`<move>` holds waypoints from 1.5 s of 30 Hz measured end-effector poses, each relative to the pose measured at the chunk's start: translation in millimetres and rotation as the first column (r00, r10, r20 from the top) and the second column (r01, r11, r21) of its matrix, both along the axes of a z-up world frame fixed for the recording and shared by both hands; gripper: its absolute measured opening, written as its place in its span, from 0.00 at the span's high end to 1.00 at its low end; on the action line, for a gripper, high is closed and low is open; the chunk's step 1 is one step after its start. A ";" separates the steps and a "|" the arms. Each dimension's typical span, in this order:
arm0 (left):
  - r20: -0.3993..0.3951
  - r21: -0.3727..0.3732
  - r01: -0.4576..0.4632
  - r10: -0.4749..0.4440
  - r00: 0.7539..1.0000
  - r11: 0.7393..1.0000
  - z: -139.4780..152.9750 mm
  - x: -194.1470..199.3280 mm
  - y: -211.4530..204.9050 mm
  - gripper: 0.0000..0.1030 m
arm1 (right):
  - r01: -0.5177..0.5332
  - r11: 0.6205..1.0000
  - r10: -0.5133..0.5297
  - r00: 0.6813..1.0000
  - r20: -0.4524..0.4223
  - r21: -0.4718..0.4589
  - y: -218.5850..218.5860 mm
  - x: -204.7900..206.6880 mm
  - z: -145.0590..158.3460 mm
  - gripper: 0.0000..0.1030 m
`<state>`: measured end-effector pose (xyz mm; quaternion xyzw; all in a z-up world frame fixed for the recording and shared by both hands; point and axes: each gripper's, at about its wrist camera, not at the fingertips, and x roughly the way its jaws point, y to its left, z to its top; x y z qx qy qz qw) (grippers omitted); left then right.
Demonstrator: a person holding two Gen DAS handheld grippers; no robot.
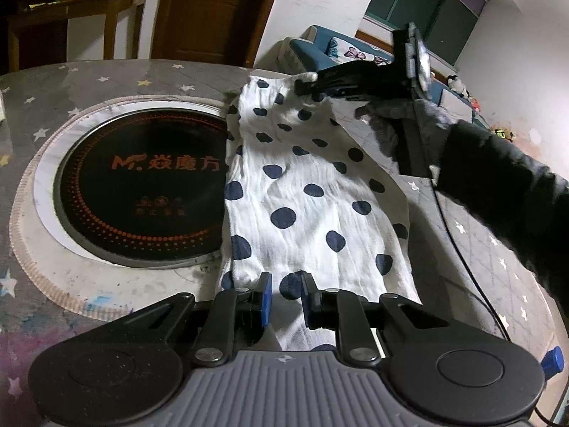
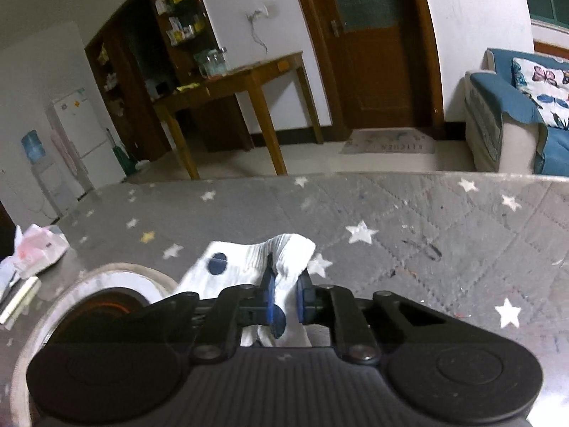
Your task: Fold clothes
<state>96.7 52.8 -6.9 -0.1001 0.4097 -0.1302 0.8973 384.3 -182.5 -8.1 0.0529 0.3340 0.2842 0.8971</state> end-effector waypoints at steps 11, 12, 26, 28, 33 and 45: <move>0.044 0.045 -0.068 0.066 0.997 0.997 12.4 -26.0 14.7 0.72 | -0.162 0.985 0.159 0.985 0.063 0.052 0.9 -99.6 59.2 0.91; 0.049 0.050 -0.078 0.076 0.996 0.996 13.7 -30.0 16.8 0.72 | -0.185 0.981 0.181 0.981 0.067 0.061 0.4 -115.5 63.9 0.91; 0.097 0.059 -0.182 0.176 0.980 0.982 24.5 -80.8 42.4 0.72 | -0.508 0.861 0.501 0.858 0.114 0.032 0.3 -312.8 83.7 0.91; 0.101 0.055 -0.185 0.178 0.979 0.981 25.2 -85.0 43.5 0.72 | -0.560 0.827 0.561 0.815 0.145 -0.053 2.8 -336.8 79.2 0.91; 0.114 0.049 -0.181 0.175 0.978 0.982 28.6 -92.5 44.8 0.72 | -0.635 0.730 0.680 0.713 0.171 -0.254 6.7 -376.4 64.1 0.90; 0.186 0.021 -0.135 0.129 0.974 0.991 47.7 -96.5 36.5 0.72 | -0.692 0.612 0.765 0.641 0.063 -0.382 4.2 -413.8 51.3 0.76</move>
